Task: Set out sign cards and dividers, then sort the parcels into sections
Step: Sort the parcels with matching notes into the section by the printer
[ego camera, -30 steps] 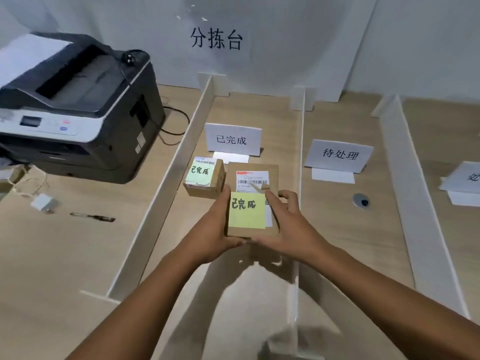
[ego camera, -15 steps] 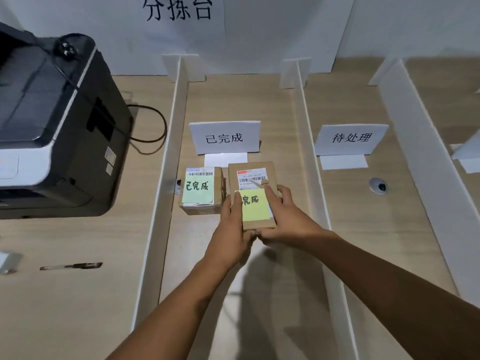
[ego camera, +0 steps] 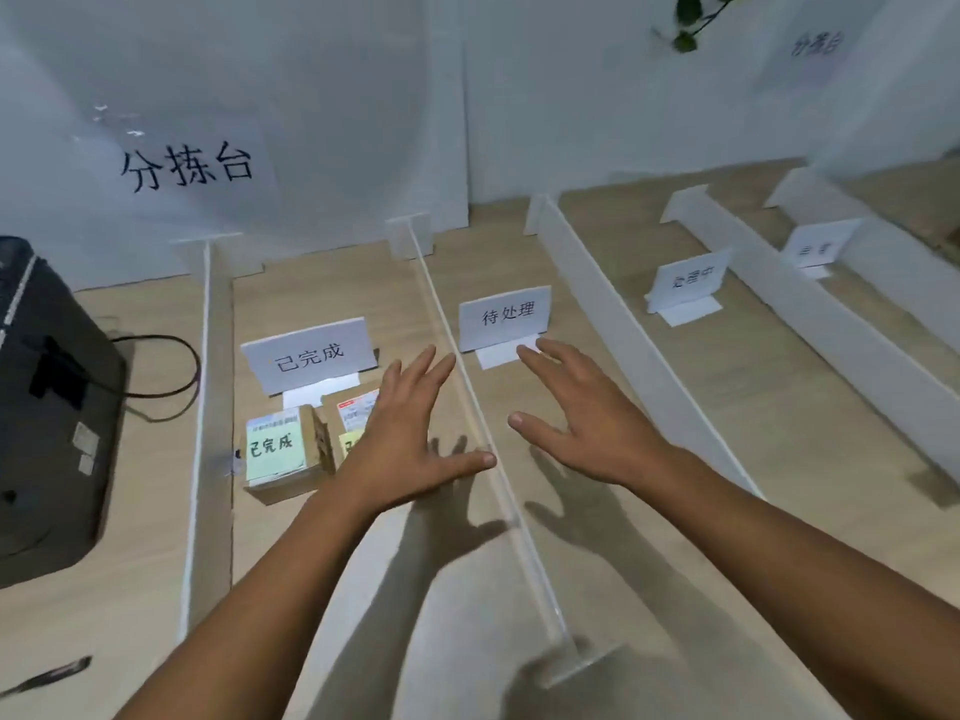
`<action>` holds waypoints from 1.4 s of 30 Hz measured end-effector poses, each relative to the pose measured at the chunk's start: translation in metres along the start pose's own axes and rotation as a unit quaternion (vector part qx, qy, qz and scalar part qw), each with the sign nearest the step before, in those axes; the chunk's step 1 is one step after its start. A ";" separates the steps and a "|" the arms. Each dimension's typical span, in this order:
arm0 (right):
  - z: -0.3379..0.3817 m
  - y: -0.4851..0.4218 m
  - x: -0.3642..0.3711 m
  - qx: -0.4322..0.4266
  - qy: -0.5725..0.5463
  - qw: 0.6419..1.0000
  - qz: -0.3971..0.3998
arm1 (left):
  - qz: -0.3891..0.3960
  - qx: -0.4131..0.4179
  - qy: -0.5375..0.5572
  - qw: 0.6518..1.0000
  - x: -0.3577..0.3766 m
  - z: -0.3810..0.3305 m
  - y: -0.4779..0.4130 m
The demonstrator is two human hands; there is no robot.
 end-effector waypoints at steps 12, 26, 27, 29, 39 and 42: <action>-0.169 0.375 -0.250 0.132 0.101 0.960 -0.225 | 0.026 0.291 -0.009 0.956 0.161 -0.434 0.009; -0.335 0.664 -0.395 0.255 0.129 0.898 -0.333 | 0.101 0.400 0.032 0.911 0.371 -0.753 0.043; -0.349 0.671 -0.402 0.259 0.125 0.896 -0.338 | 0.103 0.407 0.029 0.907 0.384 -0.767 0.037; -0.381 0.682 -0.417 0.265 0.119 0.893 -0.343 | 0.107 0.420 0.027 0.901 0.410 -0.795 0.023; -0.583 0.706 -0.522 0.313 0.122 0.881 -0.334 | 0.151 0.430 0.044 0.889 0.556 -0.949 -0.106; -0.638 0.715 -0.564 0.319 0.131 0.877 -0.334 | 0.157 0.439 0.043 0.884 0.592 -1.000 -0.139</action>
Point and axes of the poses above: each hand's wrist, its own y-axis away from the middle knuckle, its own x-axis out of the palm, z = x × y, the point moved 4 cm from there along -y, towards the middle knuckle, and after that the axes turned 6 degrees about -y, right-handed, at the moved point
